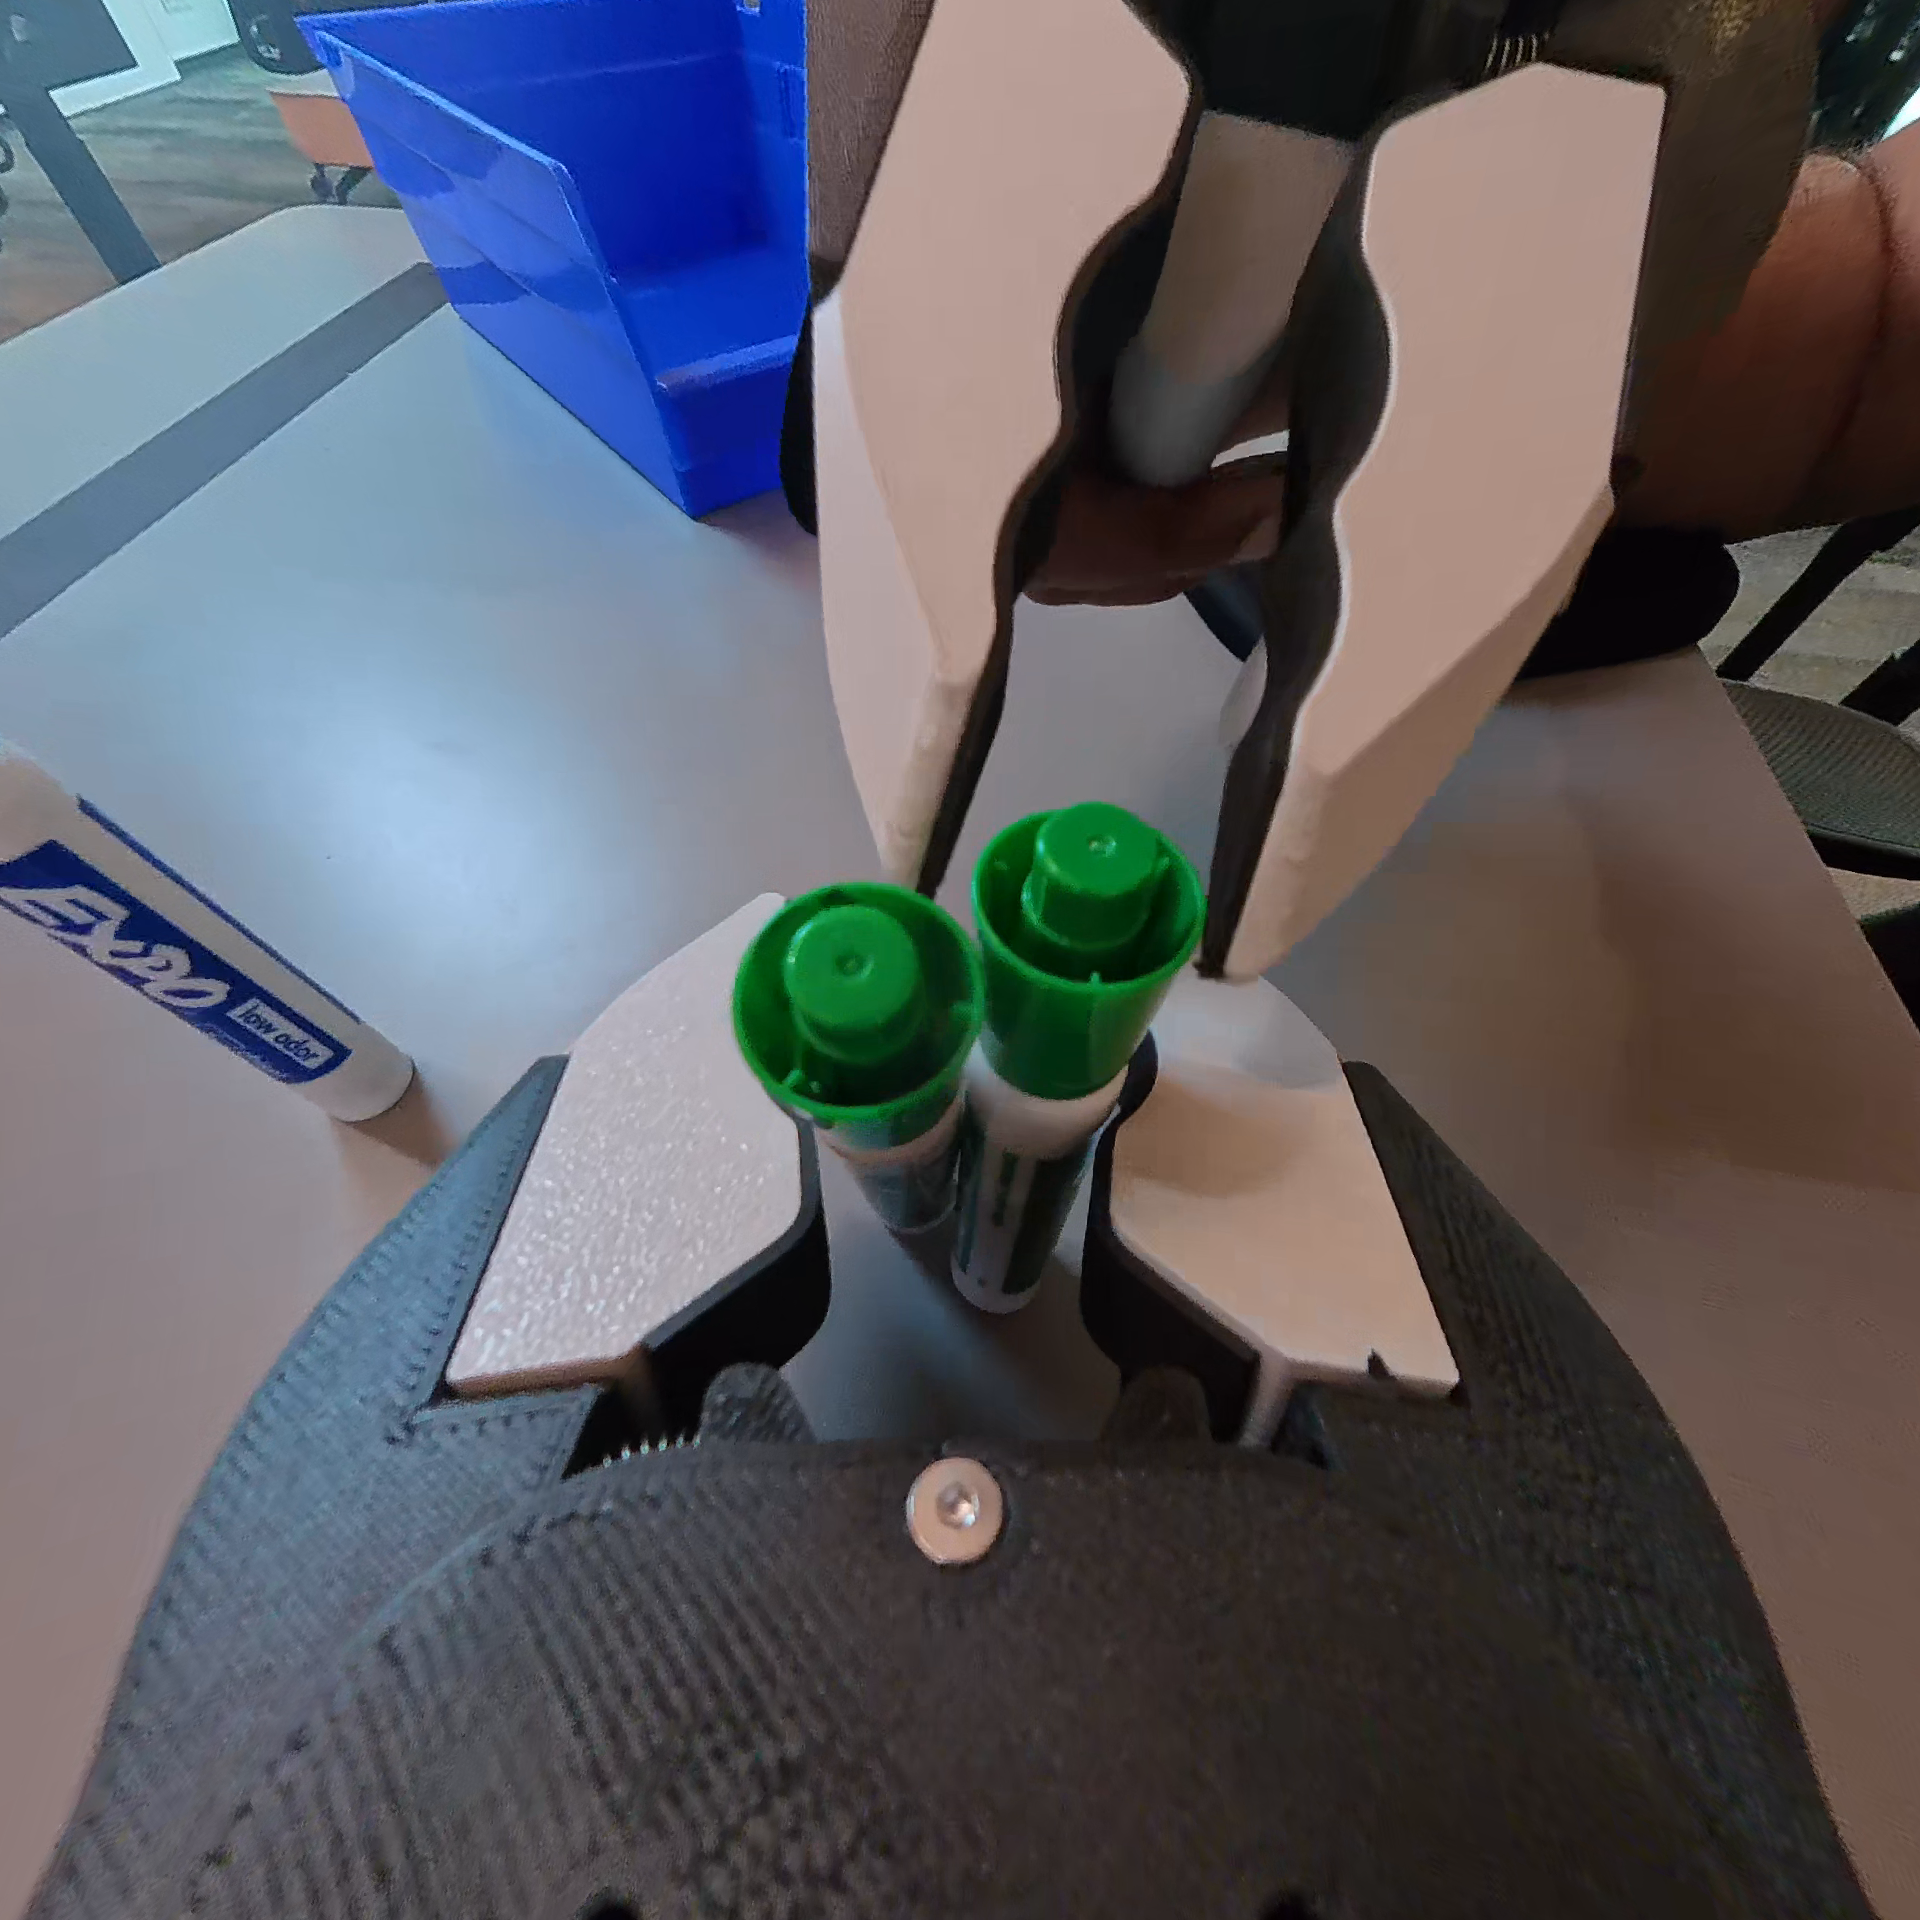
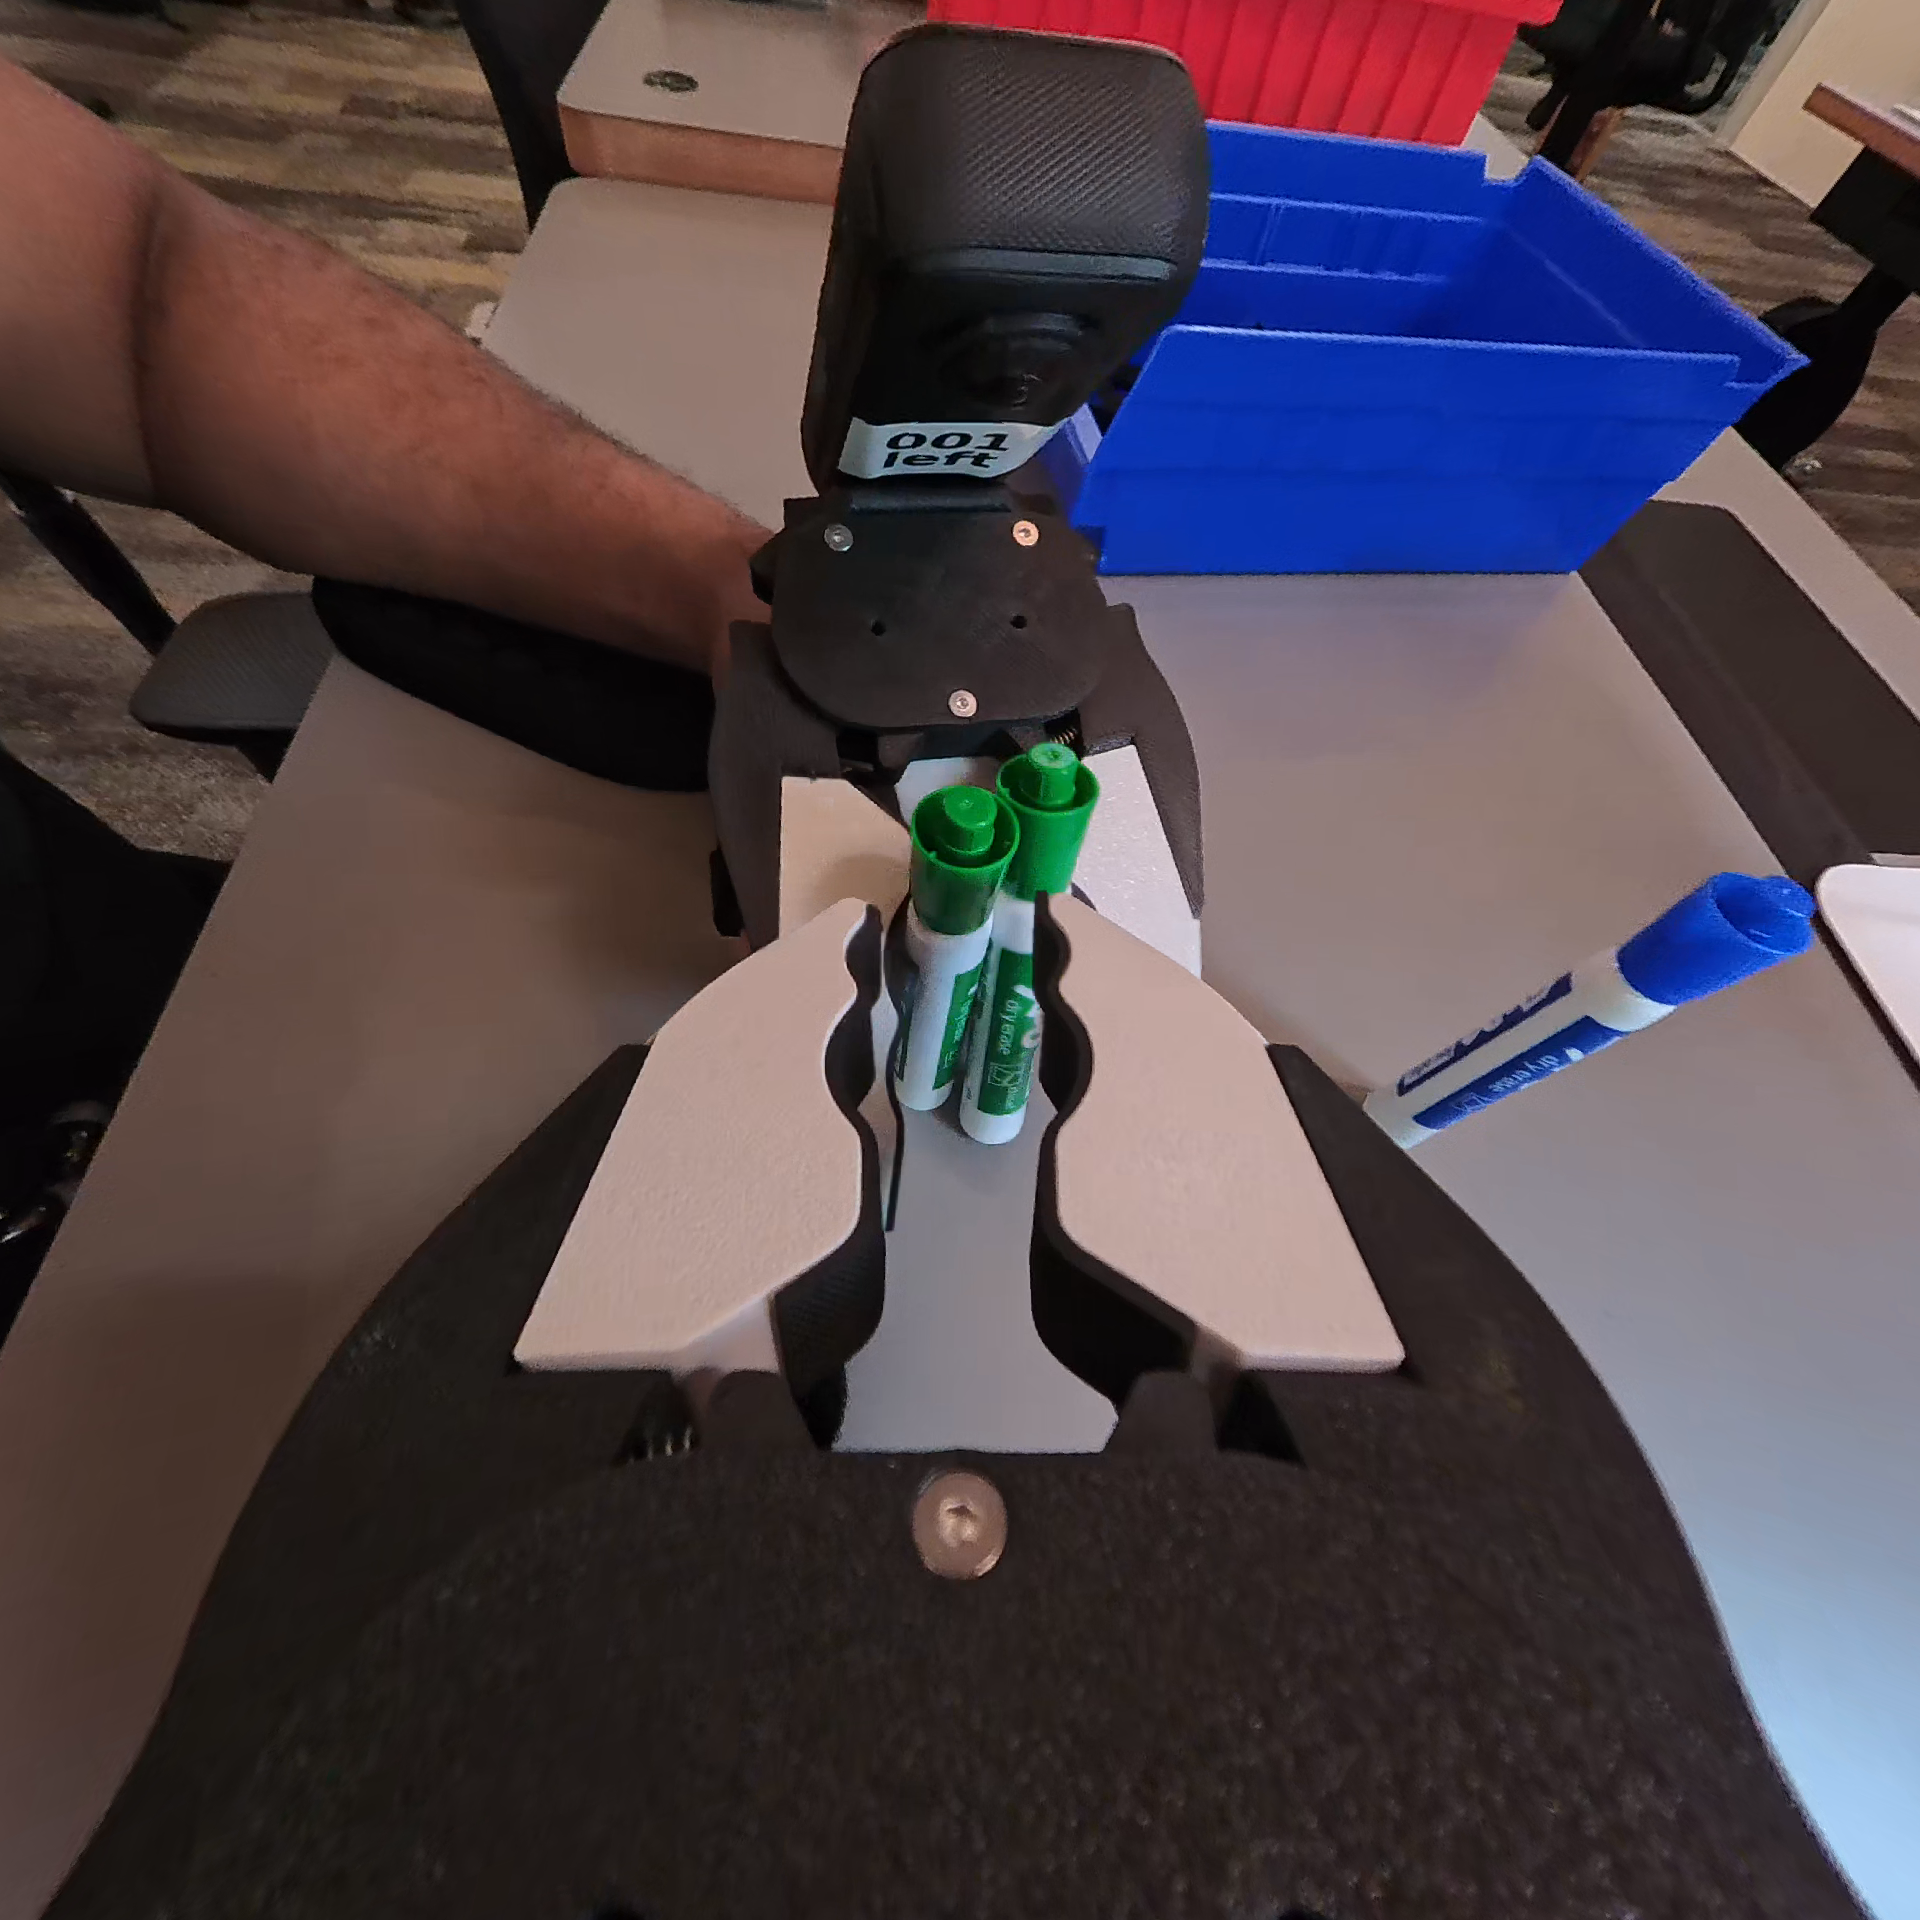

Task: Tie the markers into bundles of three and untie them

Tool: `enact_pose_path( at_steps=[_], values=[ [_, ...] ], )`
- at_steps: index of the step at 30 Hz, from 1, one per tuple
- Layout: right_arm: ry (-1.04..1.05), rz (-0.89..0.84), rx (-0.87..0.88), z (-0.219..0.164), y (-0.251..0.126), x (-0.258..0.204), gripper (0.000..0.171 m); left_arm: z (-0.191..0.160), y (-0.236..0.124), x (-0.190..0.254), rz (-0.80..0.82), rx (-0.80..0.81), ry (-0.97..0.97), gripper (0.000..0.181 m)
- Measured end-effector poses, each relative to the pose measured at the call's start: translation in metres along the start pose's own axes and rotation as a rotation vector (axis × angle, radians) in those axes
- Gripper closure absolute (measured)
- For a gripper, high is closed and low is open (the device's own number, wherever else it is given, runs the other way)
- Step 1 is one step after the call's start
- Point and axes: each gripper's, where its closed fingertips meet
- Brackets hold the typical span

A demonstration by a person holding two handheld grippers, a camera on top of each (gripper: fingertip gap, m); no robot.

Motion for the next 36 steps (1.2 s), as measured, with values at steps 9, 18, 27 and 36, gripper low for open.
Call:
enact_pose_path(
  at_steps=[9,18,27,36],
  values=[
    [0.028,-0.045,0.053,0.005,0.004,0.009,0.122,0.004,0.005,0.001,-0.003,0.012,0.002,0.124],
    [0.031,-0.005,0.135,0.005,0.01,0.009,0.122,0.006,0.005,0.004,-0.025,0.018,0.009,0.121],
    [0.029,-0.02,0.128,0.002,0.01,0.013,0.125,0.006,0.003,0.002,-0.018,0.023,-0.002,0.122],
    [0.039,-0.04,0.122,0.004,0.007,0.013,0.125,0.003,0.0,0.003,-0.024,0.025,0.001,0.119]
  ],
)
Point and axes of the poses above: each gripper's, where its closed fingertips meet, y out along the fingers, z out of its top, x = y × z across the jaws, and after that the axes turned 6 degrees about -y, right-handed
